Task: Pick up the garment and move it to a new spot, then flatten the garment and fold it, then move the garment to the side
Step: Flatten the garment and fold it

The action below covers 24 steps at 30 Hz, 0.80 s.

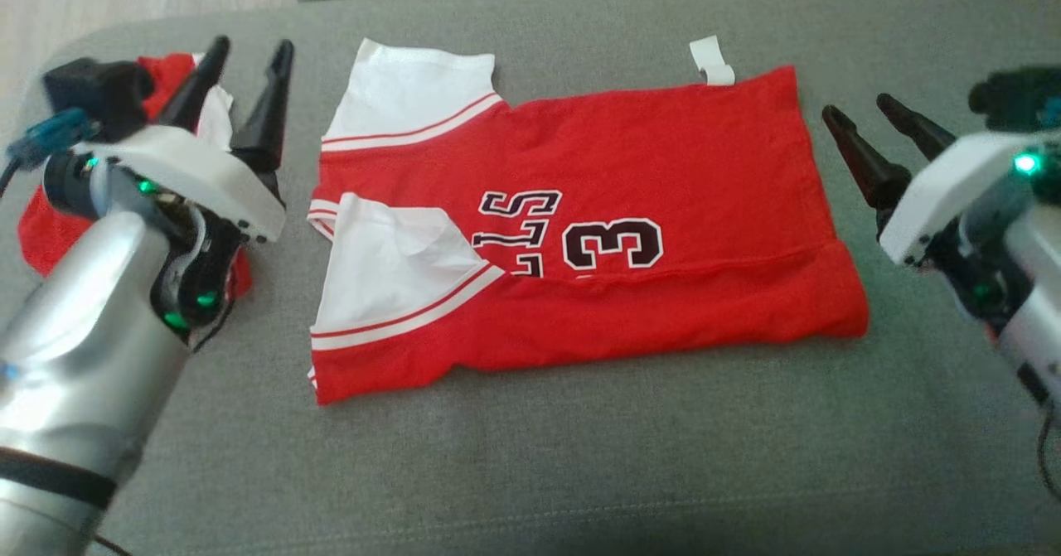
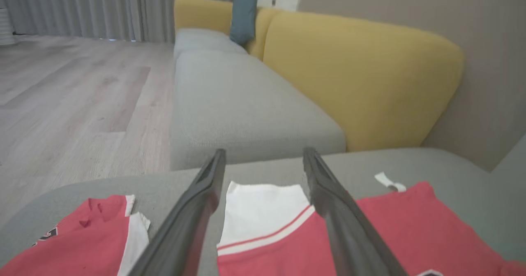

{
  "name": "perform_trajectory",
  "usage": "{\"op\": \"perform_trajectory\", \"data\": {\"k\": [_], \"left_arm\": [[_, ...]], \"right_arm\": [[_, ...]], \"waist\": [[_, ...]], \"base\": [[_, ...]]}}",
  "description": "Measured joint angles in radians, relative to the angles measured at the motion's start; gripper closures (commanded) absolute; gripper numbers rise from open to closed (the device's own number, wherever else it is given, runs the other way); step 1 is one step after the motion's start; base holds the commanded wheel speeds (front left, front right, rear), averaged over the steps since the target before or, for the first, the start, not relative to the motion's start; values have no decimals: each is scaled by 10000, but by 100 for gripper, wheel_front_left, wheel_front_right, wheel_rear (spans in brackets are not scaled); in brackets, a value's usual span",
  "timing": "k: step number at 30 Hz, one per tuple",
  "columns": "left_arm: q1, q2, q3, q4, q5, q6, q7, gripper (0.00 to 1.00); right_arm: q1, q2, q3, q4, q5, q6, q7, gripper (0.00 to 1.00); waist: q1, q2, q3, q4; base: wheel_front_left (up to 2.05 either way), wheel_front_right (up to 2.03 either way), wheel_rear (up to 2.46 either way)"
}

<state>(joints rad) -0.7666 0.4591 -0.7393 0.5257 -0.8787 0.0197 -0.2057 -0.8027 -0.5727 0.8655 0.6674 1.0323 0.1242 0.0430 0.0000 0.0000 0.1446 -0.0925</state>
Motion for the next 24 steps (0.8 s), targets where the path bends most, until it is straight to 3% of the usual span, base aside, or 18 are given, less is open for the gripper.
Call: {"op": "perform_trajectory", "data": {"k": [4,6,11,14,17,21,24], "left_arm": [[767,-470,1124,-583,-134,629,-439,0],[1389,-671,1914,-1361,318,934,-439,0],[3324,-1645,3921,-3421,2040,1584,-506,0],[4671,-2299,4460,-4226,3127,1695,-510,0],[5789,-2895,4683,-4642,3981,1661,-510,0],[6706,-3499,4792,-4683,4903,1423,-510,0],[7127,-3766,4784,-4550,5398,1229,-508,0]], "right_arm": [[887,209,-748,65,-420,0,-1898,0],[1236,330,-1162,104,-861,0,-2541,0],[2031,1034,-3793,-589,-2525,0,-2911,0],[3100,1825,-6148,-2015,-4368,0,-2957,0],[4855,3010,-7687,-3377,-6111,0,-2986,0],[6915,4525,-8458,-4527,-7584,0,-2986,0],[7577,4892,-8537,-4924,-8245,0,-2986,0]], "waist": [[0,0,-300,72],[0,0,-449,109],[0,0,-818,159],[0,0,-1025,184],[0,0,-1183,257],[0,0,-1274,389],[0,0,-1283,466]], "base": [[0,0,0],[0,0,0],[0,0,0],[0,0,0],[0,0,0],[0,0,0],[0,0,0]]}}
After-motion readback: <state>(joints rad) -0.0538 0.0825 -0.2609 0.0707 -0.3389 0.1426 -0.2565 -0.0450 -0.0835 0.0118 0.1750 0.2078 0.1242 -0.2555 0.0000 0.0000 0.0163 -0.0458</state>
